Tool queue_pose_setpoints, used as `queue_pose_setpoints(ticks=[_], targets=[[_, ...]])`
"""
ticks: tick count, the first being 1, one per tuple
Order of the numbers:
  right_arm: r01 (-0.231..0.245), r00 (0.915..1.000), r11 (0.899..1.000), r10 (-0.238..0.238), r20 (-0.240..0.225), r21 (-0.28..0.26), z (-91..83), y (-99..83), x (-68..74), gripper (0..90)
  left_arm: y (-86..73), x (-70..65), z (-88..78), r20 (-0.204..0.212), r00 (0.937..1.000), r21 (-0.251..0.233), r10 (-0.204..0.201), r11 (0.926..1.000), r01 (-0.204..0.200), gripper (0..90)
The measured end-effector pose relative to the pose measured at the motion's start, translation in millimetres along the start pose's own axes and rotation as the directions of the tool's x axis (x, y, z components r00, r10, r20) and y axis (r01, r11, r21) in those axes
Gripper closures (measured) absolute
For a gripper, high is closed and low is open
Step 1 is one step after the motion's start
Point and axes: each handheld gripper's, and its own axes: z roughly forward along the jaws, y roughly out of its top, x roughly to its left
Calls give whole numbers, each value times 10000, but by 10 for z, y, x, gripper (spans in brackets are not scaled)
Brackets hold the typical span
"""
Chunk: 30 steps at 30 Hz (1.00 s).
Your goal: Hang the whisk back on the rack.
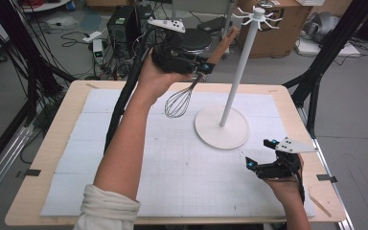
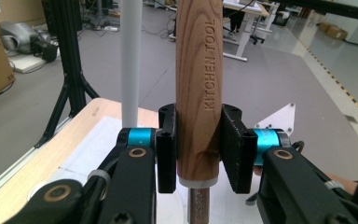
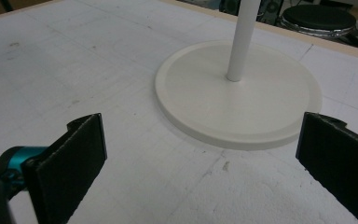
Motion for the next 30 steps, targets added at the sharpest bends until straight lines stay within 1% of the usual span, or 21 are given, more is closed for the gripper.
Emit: queue_pose_setpoints(ticks=[2, 4, 7, 11, 13, 14, 16, 18, 19, 21, 22, 25, 27, 28, 30], targets=[[16, 10000, 10000, -16, -22, 19, 1, -1, -2, 5, 19, 3, 7, -3, 10000, 24, 19, 10000, -19, 696], [-19, 10000, 10000, 19, -19, 46, 2, 1, 1, 5, 71, 16, 38, 51, 10000, -103, 21, 9999, -21, 696], [17, 10000, 10000, -17, -17, 61, 7, 0, 4, 5, 98, 35, 63, 45, 10000, -30, -4, 10000, 4, 696], [35, 10000, 10000, -35, -19, 65, 8, -1, 3, 5, 151, 57, 113, -62, 10000, 76, 18, 10000, -18, 696], [35, 10000, 10000, -35, -20, 68, 7, 0, 0, 4, 180, 63, 125, -93, 10000, 21, 1, 10000, -1, 696], [-37, 10000, 10000, 37, -44, 46, 3, -1, -1, 5, 206, 71, 133, -169, 9999, -18, -15, 10000, 15, 697], [-21, 10000, 10000, 21, -24, 39, 1, -2, -7, 5, 223, 80, 145, -156, 9999, -23, -23, 10000, 23, 696], [-12, 10000, 10000, 12, -30, 9, -1, -3, -12, 5, 228, 86, 151, -191, 9998, 4, 12, 10000, -12, 697], [-80, 10000, 10000, 80, -39, 1, -5, -2, -11, 5, 228, 90, 166, -192, 9998, 25, -45, 10000, 45, 697], [-34, 10000, 10000, 33, -26, -15, -8, -4, -17, 5, 230, 104, 184, -293, 9996, 202, 36, 9998, -30, 696], [-46, 10000, 10000, 46, -38, -25, -9, -4, -17, 5, 229, 118, 211, -387, 9992, 258, -32, 9997, 42, 697], [-41, 10000, 10000, 41, -49, -25, -14, -3, -16, 5, 229, 121, 241, -396, 9992, 257, -78, 9996, 88, 696], [-57, 10000, 10000, 57, -51, -47, -14, -4, -19, 5, 231, 129, 274, -414, 9991, 348, -57, 9994, 72, 697], [-82, 10000, 10000, 82, -56, -46, -15, -4, -20, 5, 229, 140, 306, -484, 9988, 407, -120, 9991, 140, 696], [-79, 10000, 9999, 79, -30, -79, -18, -5, -23, 5, 226, 145, 321, -509, 9986, 366, -168, 9992, 187, 697]])
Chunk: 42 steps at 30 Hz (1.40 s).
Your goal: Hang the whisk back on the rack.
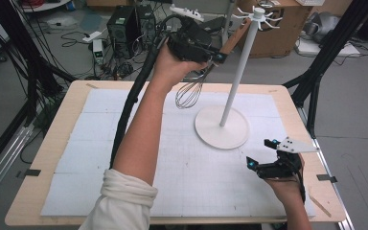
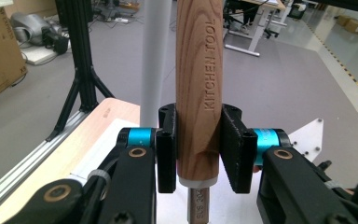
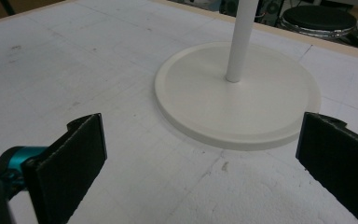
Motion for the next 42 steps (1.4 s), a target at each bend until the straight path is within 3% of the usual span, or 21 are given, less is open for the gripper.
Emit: queue_pose_setpoints(ticks=[7, 17, 18, 19, 21, 22, 26, 35, 38, 42], targets=[[5, 10000, 10000, -5, -29, 25, 0, -2, -7, 5, -26, 38, 99, -278, 9994, 195, -194, 9996, 199, 700], [-3, 10000, 10000, 3, -39, 93, 14, -5, 2, 5, -46, 69, 247, -171, 9998, 320, -142, 9994, 147, 693], [-13, 10000, 10000, 13, -29, 96, 13, -6, 1, 5, -45, 69, 258, -253, 9995, 313, -179, 9993, 187, 669], [0, 10000, 10000, 0, -28, 96, 14, -7, -2, 4, -47, 76, 261, -628, 9980, 602, -97, 9981, 135, 631], [-13, 10000, 9999, 13, -19, 112, 14, -8, -3, 5, -52, 80, 262, -783, 9969, 727, -116, 9972, 173, 544], [-13, 10000, 9999, 14, -25, 107, 16, -9, -3, 5, -66, 84, 247, -946, 9955, 919, -71, 9956, 158, 530], [37, 10000, 9999, -37, -19, 107, 24, -11, -2, 5, -71, 73, 190, -1115, 9938, 925, -25, 9956, 129, 462], [112, 9999, 9998, -111, -32, 167, 29, -6, 21, 5, -122, 6, -3, -1028, 9945, 809, -204, 9963, 288, 331], [140, 9999, 9997, -140, -34, 181, 31, -6, 23, 5, -160, -31, -57, -1244, 9922, 1115, -73, 9935, 213, 308], [153, 9999, 9997, -153, -12, 193, 31, -6, 24, 5, -213, -66, -159, -1378, 9905, 1085, -11, 9940, 162, 251]])
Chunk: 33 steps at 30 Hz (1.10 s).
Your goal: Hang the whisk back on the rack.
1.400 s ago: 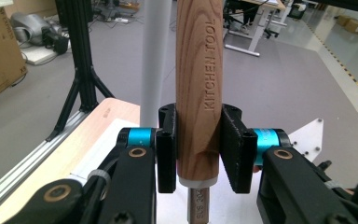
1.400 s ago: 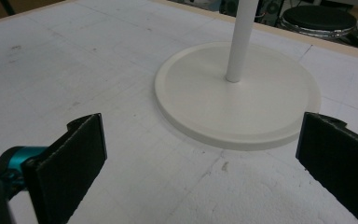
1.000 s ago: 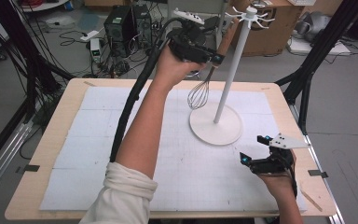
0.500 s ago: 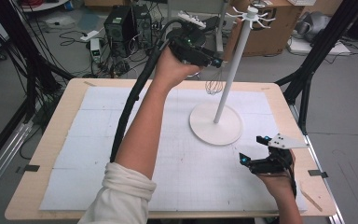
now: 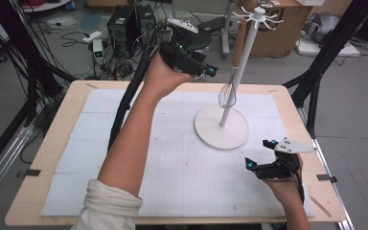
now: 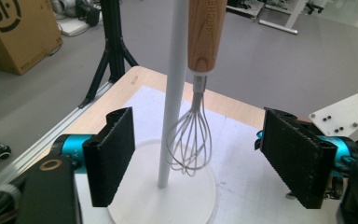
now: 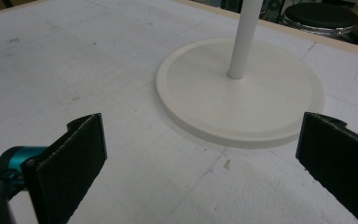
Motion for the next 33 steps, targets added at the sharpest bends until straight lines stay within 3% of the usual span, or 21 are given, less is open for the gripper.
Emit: queue_pose_setpoints(ticks=[1, 2, 3, 5, 8, 18, 22, 29, 33], targets=[[0, 10000, 10000, 0, 0, 0, 0, 0, 0, 5, -20, -3, -23, -27, 10000, -43, -27, 10000, 27, 251], [6, 10000, 10000, -6, 8, 6, 0, 0, 0, 5, -41, -6, -42, -82, 9999, -23, -93, 10000, 93, 172], [-21, 10000, 10000, 21, 14, 22, 1, 0, 2, 5, -61, -12, -60, -228, 9997, 59, -122, 9999, 124, 152], [-18, 10000, 10000, 18, 16, 27, 1, 0, 3, 5, -100, -23, -101, -333, 9994, 207, -8, 9998, 15, 150], [36, 10000, 10000, -36, 22, 54, 13, 2, 11, 5, -163, -48, -161, -206, 9998, 40, 62, 10000, -61, 137], [78, 10000, 9999, -78, -8, 136, 31, 5, 25, 5, -478, -107, -321, -135, 9998, -263, -151, 9995, 147, 96], [65, 10000, 9998, -65, -15, 175, 36, 6, 27, 5, -613, -113, -388, -194, 9997, -93, -128, 9999, 126, 59], [137, 9999, 9996, -136, -20, 229, 56, 6, 35, 5, -771, -136, -472, -503, 9987, 910, 100, 9958, -54, 16], [124, 9999, 9997, -124, -2, 230, 55, 8, 35, 5, -829, -145, -536, -671, 9977, 743, 60, 9972, -11, 16]])
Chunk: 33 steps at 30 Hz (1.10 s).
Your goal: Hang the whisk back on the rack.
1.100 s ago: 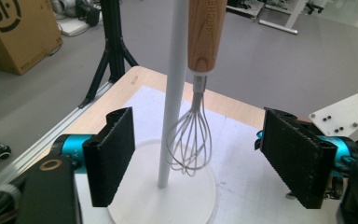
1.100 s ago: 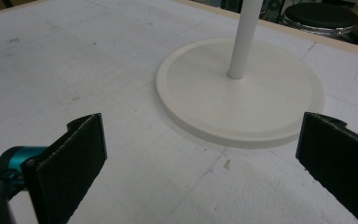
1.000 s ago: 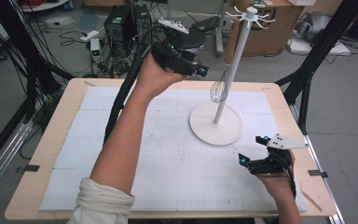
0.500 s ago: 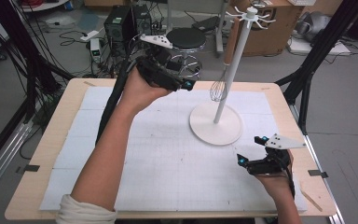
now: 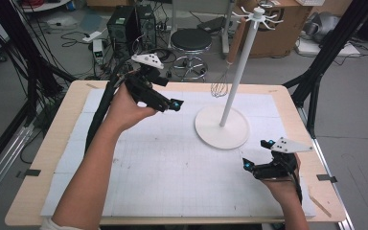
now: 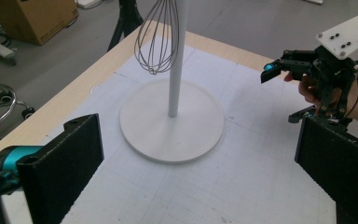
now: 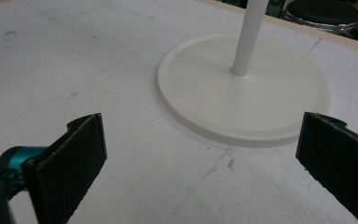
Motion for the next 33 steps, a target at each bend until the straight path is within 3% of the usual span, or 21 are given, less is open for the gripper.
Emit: queue_pose_setpoints(ticks=[5, 9, 14, 17, 19, 22, 26, 33], targets=[[5, 10000, 10000, -5, 14, 20, 2, 0, 1, 5, -193, 49, -92, -40, 9991, -367, -426, 9984, 424, 16], [17, 10000, 10000, -17, 6, 59, 12, -1, 7, 5, -337, 50, -132, -121, 9991, -277, -398, 9988, 395, 16], [-1, 10000, 10000, 1, 12, 58, 12, 0, 11, 5, -535, 9, -188, -19, 9986, -589, -532, 9969, 530, 16], [-45, 10000, 10000, 45, 5, 72, 13, -1, 11, 5, -710, -1, -193, -492, 9976, -371, -497, 9982, 479, 16], [1, 10000, 10000, -1, 18, 69, 20, -1, 11, 5, -876, 24, -187, -670, 9954, -333, -691, 9972, 670, 16], [57, 10000, 9999, -57, 2, 108, 35, 2, 24, 5, -1068, 42, -202, -616, 9937, -470, -934, 9948, 906, 16], [27, 10000, 9999, -27, 33, 133, 38, 0, 22, 5, -1234, -5, -237, -327, 9962, -743, -806, 9942, 780, 16], [-38, 10000, 9999, 37, 67, 133, 31, -4, 11, 4, -1533, -67, -319, -420, 9944, -931, -971, 9913, 929, 16]])
